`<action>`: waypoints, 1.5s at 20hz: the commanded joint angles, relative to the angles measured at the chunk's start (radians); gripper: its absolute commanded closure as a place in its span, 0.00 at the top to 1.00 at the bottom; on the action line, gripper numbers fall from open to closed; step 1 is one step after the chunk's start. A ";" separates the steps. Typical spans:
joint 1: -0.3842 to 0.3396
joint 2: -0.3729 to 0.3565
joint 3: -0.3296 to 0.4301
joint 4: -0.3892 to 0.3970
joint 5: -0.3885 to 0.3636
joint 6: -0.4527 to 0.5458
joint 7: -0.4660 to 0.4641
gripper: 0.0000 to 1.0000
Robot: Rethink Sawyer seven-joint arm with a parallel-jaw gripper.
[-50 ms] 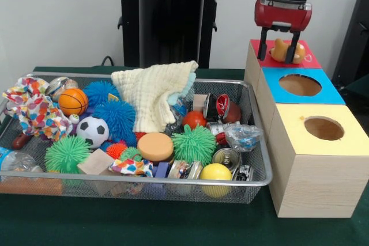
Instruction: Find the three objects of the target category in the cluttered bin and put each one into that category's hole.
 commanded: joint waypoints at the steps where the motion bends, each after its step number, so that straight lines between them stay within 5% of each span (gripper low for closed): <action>1: -0.017 0.025 0.080 0.046 -0.019 0.025 0.066 1.00; 30: -0.030 -0.003 0.128 0.141 -0.002 0.037 0.061 1.00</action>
